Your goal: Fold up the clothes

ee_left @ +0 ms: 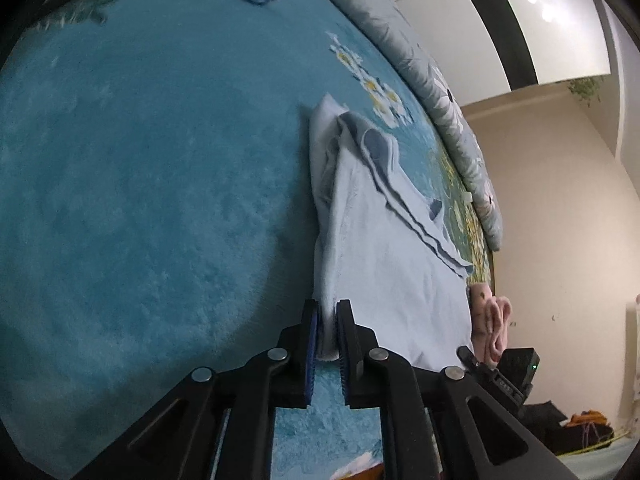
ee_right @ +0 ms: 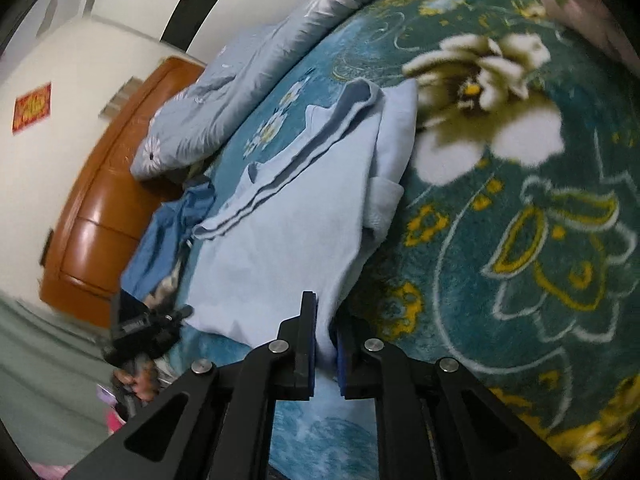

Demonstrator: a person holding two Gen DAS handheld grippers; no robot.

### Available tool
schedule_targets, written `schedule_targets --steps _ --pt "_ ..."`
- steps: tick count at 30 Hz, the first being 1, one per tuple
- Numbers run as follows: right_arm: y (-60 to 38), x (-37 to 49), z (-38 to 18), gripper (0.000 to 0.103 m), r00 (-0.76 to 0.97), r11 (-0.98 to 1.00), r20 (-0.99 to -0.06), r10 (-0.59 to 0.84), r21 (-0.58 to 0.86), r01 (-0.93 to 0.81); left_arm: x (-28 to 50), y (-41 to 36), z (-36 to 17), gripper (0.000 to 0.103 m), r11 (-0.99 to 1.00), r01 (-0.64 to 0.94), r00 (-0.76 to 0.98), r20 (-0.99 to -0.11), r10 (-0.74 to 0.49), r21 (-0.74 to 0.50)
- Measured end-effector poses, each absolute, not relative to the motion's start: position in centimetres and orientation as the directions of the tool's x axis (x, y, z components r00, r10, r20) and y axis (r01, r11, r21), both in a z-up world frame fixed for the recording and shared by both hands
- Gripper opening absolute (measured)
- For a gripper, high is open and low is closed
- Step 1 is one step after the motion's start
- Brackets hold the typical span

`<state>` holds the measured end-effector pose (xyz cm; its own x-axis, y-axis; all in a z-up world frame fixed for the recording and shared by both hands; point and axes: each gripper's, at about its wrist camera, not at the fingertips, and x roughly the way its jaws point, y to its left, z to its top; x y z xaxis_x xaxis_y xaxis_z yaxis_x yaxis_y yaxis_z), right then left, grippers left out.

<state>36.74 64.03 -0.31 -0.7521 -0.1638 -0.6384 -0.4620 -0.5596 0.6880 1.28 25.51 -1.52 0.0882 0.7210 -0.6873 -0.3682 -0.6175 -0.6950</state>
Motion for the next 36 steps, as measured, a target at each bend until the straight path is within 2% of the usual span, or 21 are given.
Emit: schedule_targets --steps 1,2,4,7,9,13,17,18,20,22,24,31,33,34,35,36 --pt "64.2 37.0 -0.2 0.011 -0.748 -0.565 -0.647 -0.147 0.676 -0.474 1.1 25.5 -1.1 0.018 -0.619 -0.383 0.082 -0.693 0.717 -0.686" --pt "64.4 37.3 0.0 0.011 -0.744 -0.569 -0.655 -0.13 0.664 -0.485 0.8 25.5 -0.8 0.027 -0.62 -0.399 0.076 -0.698 0.712 -0.676" --pt "65.0 37.6 0.5 0.011 -0.737 -0.583 -0.67 -0.086 0.634 -0.508 0.4 25.6 0.0 0.037 -0.622 -0.429 0.062 -0.708 0.703 -0.655" --pt "66.6 36.2 1.9 0.012 -0.709 -0.634 -0.706 0.006 0.545 -0.548 -1.2 28.4 0.9 0.037 -0.643 -0.486 0.03 -0.746 0.665 -0.592" --pt "67.8 34.1 2.6 0.012 -0.719 -0.645 -0.694 0.022 0.54 -0.541 -2.3 31.0 1.0 0.037 -0.651 -0.52 0.009 -0.766 0.643 -0.553" --pt "69.9 29.9 2.6 0.019 -0.696 -0.659 -0.716 0.064 0.493 -0.568 -3.7 35.3 0.5 0.037 -0.692 -0.579 -0.061 -0.823 0.564 -0.431" --pt "72.2 28.0 1.5 0.019 -0.654 -0.641 -0.752 0.079 0.464 -0.611 -5.2 36.5 -0.4 0.036 -0.706 -0.573 -0.073 -0.833 0.549 -0.415" --pt "72.6 27.8 1.2 0.019 -0.655 -0.633 -0.752 0.074 0.472 -0.613 -5.5 36.7 -0.5 0.035 -0.711 -0.568 -0.074 -0.834 0.547 -0.415" --pt "73.2 27.5 1.2 0.009 -0.673 -0.629 -0.737 0.061 0.495 -0.6 -5.9 37.2 -0.8 0.014 -0.712 -0.564 -0.071 -0.835 0.545 -0.417" --pt "73.8 27.0 1.3 0.006 -0.688 -0.63 -0.724 0.053 0.51 -0.586 -6.2 37.6 -0.9 0.008 -0.706 -0.57 -0.062 -0.835 0.547 -0.421" --pt "74.3 26.6 1.6 0.005 -0.694 -0.63 -0.718 0.056 0.514 -0.582 -6.7 38.0 -0.8 0.006 -0.705 -0.565 -0.067 -0.828 0.557 -0.429" --pt "76.8 24.0 -0.1 0.006 -0.647 -0.573 -0.762 0.03 0.517 -0.635 -10.9 39.1 -2.4 0.007 -0.685 -0.406 0.054 -0.764 0.643 -0.605" --pt "76.1 24.2 0.6 0.006 -0.632 -0.593 -0.771 0.079 0.474 -0.652 -10.9 38.4 -2.0 0.011 -0.663 -0.387 0.066 -0.736 0.673 -0.641" --pt "75.6 24.3 1.3 0.013 -0.624 -0.613 -0.772 0.117 0.438 -0.657 -10.7 37.9 -1.6 0.024 -0.661 -0.398 0.048 -0.734 0.678 -0.636" --pt "74.6 24.5 2.4 0.017 -0.601 -0.646 -0.776 0.193 0.361 -0.673 -10.5 37.5 -1.1 0.043 -0.66 -0.408 0.029 -0.732 0.681 -0.631" --pt "73.5 24.7 3.5 0.025 -0.577 -0.671 -0.773 0.263 0.283 -0.685 -10.1 37.1 -0.7 0.054 -0.671 -0.425 -0.004 -0.74 0.673 -0.608"
